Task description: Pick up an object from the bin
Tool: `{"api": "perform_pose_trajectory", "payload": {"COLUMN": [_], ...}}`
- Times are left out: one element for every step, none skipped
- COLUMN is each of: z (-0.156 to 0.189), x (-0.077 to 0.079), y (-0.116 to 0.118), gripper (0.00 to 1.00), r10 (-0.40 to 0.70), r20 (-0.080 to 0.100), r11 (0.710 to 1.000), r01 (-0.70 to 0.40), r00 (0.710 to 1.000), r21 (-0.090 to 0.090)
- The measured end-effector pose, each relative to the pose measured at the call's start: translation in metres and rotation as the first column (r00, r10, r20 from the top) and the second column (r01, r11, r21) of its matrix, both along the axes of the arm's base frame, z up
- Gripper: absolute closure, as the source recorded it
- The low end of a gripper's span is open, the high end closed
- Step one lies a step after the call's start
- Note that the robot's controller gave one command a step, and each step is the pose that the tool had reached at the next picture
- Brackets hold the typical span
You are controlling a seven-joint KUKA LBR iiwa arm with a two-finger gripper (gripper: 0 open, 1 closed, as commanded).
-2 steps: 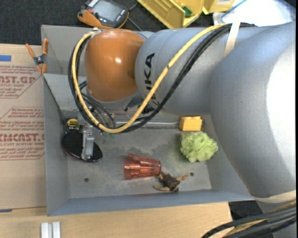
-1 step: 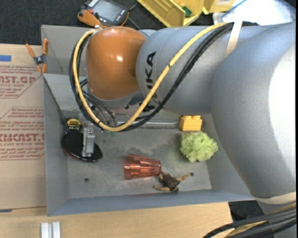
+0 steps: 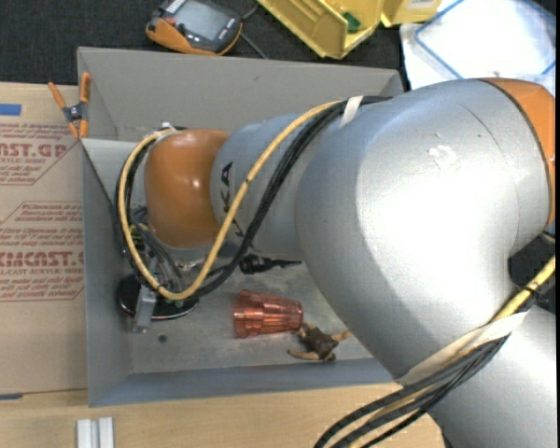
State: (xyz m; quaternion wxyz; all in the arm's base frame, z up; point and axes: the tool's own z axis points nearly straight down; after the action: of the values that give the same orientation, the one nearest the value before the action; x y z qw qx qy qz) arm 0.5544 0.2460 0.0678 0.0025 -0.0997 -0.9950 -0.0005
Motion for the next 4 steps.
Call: {"api": "perform_pose_trajectory", "payload": {"z": [0.076,0.031,0.001,0.001], "x": [-0.009,-0.017,-0.02,-0.013], "y": [-0.004,0.0,-0.009,-0.003], "gripper": [0.0,0.0,0.0,1.0], "r10": [-0.199,-0.152,-0.292,-0.214], "r20": [0.013,-0.005,0.009,-0.006], "r11": [0.98,0.988,0.956,0.977], "r01": [0.199,0.152,0.292,0.214], "r00": [0.98,0.988,0.956,0.977], "r21": [0.006,-0.004,0.005,-0.005]}}
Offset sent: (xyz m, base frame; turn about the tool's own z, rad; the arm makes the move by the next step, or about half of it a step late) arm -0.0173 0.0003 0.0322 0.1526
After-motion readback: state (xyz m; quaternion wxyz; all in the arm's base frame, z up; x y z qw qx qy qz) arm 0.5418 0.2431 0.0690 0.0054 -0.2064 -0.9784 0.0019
